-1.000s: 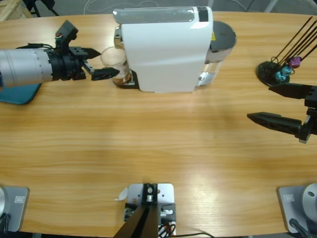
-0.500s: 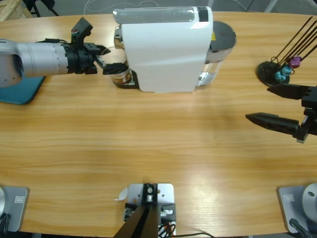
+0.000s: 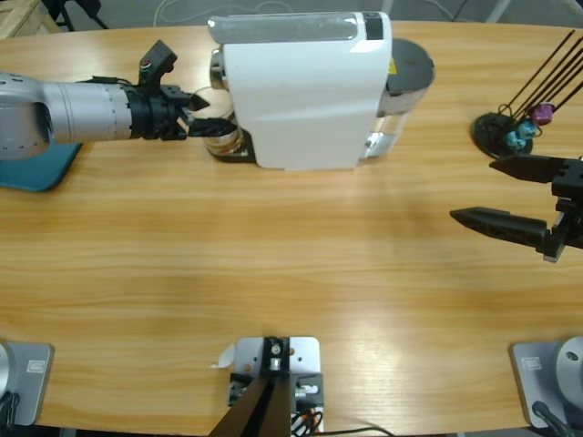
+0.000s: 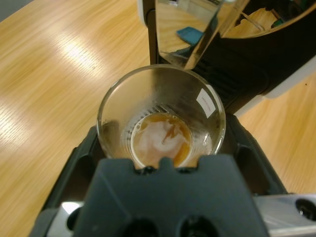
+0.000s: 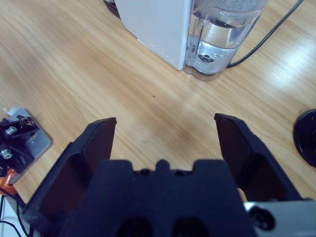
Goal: Pour coffee
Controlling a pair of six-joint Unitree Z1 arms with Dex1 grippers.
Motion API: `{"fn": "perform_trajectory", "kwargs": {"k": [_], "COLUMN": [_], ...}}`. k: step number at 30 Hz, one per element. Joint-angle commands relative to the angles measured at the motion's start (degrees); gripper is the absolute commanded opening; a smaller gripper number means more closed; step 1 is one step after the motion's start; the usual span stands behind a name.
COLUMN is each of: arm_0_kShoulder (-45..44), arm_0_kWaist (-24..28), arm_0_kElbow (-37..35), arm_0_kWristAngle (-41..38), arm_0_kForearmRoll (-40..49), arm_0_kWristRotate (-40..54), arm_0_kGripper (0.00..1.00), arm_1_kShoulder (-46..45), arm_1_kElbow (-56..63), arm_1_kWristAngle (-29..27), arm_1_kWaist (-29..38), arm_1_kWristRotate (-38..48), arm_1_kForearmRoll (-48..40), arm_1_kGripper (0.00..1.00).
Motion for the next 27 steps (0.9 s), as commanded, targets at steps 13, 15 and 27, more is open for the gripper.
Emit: {"fn": "perform_trajectory", "kwargs": {"k": [13, 15, 27], "arm_0_kShoulder": [-19.24, -19.73, -16.17], "arm_0_kWaist": [15.70, 16.60, 27.36], "arm_0_kElbow": [13.99, 15.05, 18.99], "arm_0_kWristAngle": [22.41, 25.19, 26.35], "arm_0_kForearmRoll": [0.41, 0.35, -0.56], "arm_0_kWristRotate": [-4.40, -5.63, -11.24], "arm_0_kGripper": [0.250, 0.250, 0.296], "arm_1_kShoulder": [1.04, 1.00, 1.64], "arm_1_kElbow": [0.22, 0.22, 0.05], "arm_1_kWristAngle": [0.85, 0.91, 2.66], "arm_1_kWaist": [0.73, 0.73, 0.73], "arm_1_kWristRotate": [-0.51, -0.51, -0.51], "arm_1_kForearmRoll": [0.46, 0.46, 0.48], "arm_1_kGripper": [0.867, 0.867, 0.867]}}
